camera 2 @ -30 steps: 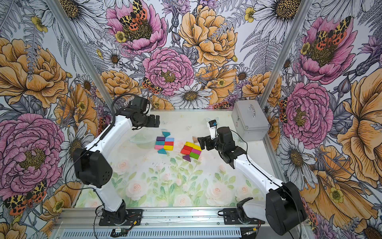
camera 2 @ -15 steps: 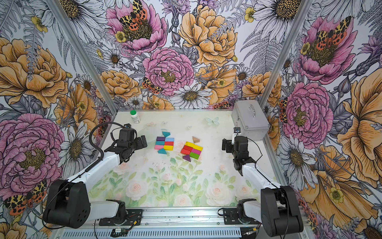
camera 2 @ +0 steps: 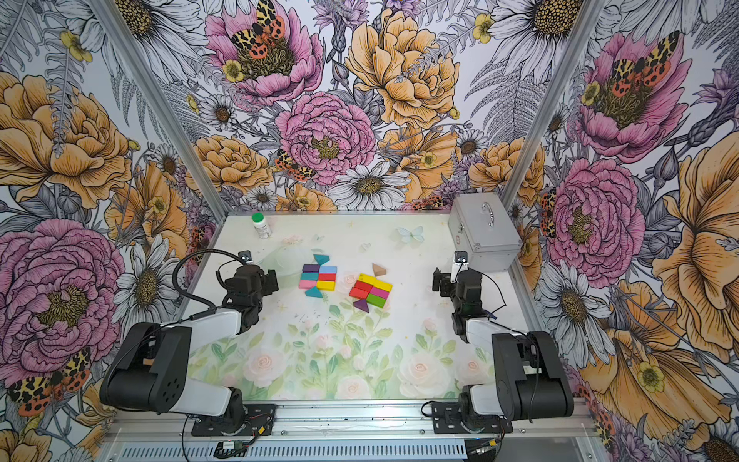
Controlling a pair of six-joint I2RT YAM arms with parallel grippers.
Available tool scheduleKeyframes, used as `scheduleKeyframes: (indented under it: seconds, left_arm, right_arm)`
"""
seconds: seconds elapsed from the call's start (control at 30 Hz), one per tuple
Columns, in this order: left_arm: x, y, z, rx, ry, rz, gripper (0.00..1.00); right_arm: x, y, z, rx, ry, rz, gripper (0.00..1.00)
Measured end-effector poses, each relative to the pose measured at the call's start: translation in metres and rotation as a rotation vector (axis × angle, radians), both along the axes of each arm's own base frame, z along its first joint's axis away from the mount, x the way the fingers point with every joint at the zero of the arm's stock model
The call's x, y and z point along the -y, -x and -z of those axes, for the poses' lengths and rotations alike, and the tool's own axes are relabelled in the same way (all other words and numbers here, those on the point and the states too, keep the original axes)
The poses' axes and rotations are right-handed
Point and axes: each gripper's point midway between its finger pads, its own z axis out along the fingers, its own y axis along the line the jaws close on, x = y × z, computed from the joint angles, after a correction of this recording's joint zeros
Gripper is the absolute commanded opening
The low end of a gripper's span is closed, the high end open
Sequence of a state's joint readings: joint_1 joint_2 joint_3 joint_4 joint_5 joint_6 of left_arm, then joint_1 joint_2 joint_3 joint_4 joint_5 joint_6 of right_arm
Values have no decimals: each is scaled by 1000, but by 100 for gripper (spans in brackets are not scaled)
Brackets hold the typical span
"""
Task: Assemble a piece of candy with building blocks
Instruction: Reset both arms
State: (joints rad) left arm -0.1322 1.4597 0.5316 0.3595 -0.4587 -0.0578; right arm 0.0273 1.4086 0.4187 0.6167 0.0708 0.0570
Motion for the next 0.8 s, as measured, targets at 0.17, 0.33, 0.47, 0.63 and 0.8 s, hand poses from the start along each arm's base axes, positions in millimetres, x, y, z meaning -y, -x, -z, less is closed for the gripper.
scheduleKeyframes:
  seconds: [0.17, 0.33, 0.47, 0.63, 0.8]
  left_arm:
    - [-12, -12, -20, 150, 18, 11, 99]
    - [-13, -6, -12, 178, 24, 23, 99]
    - [-6, -3, -9, 233, 12, 54, 99]
    - [0, -1, -7, 247, 5, 75, 99]
    - [0, -4, -17, 288, 5, 76, 99]
  right_arm:
    - [18, -5, 20, -4, 0, 64, 100]
    - [27, -5, 15, 30, 1, 112, 100]
    - [30, -6, 11, 48, -1, 126, 100]
    - [29, -7, 9, 57, 1, 129, 100]
    - [29, -7, 8, 62, 0, 129, 100]
